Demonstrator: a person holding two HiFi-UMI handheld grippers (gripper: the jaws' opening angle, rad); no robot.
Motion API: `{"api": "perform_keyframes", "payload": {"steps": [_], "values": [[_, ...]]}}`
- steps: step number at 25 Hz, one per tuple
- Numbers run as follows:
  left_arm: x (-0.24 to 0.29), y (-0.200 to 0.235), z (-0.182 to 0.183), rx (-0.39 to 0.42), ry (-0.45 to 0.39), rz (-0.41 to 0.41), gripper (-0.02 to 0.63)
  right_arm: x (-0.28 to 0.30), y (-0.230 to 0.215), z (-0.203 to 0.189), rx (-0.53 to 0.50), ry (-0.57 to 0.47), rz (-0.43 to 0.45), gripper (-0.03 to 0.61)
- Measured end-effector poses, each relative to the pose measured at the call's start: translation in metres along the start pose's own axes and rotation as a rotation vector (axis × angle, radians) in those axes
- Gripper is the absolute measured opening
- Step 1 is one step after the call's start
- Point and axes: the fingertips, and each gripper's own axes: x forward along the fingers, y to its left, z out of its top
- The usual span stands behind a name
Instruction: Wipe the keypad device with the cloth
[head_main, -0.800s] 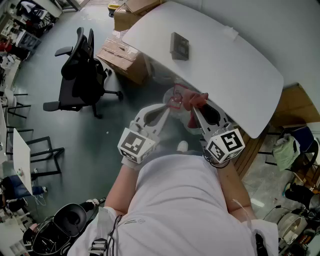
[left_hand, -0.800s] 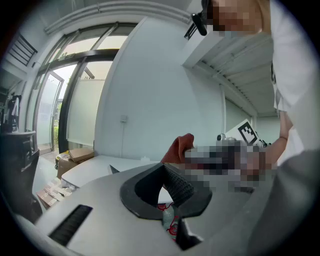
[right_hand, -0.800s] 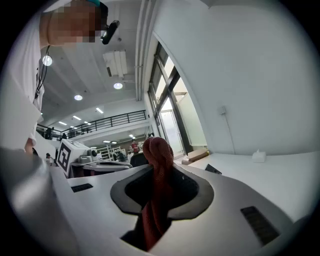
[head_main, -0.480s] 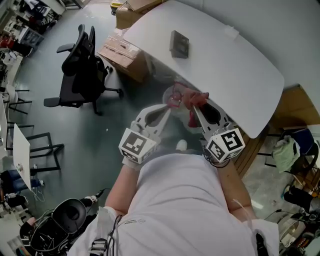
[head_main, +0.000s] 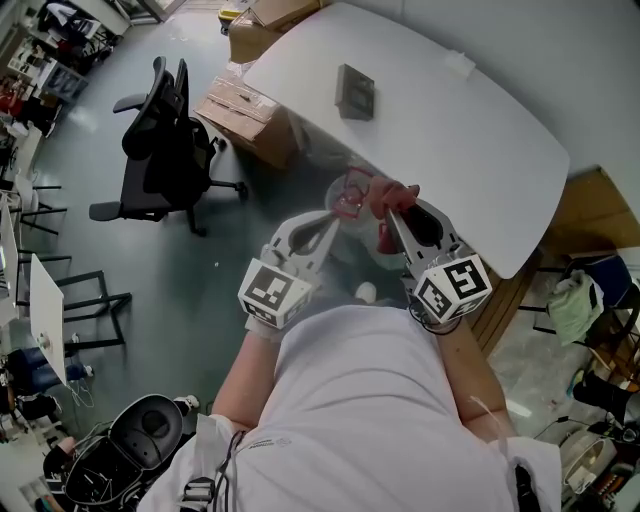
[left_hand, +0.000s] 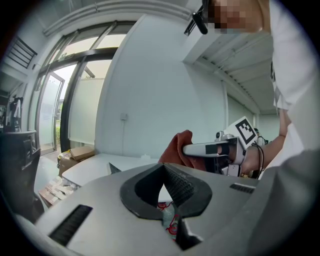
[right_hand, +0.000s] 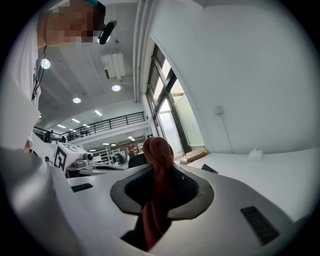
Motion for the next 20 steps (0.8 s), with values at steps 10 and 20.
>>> {"api": "perform_keyframes", "payload": {"steps": [10, 20], "values": [[0.039, 0.056, -0.003, -0.026, -0.003, -0.035, 0.011, 0.05, -0.038, 0.005, 0.029, 0.01, -0.059, 0.089], [0.084, 0.158, 0.002, -0.041, 0.041, -0.108, 0.011, 0.148, -0.088, 0.011, 0.073, 0.056, -0.17, 0.089]]}}
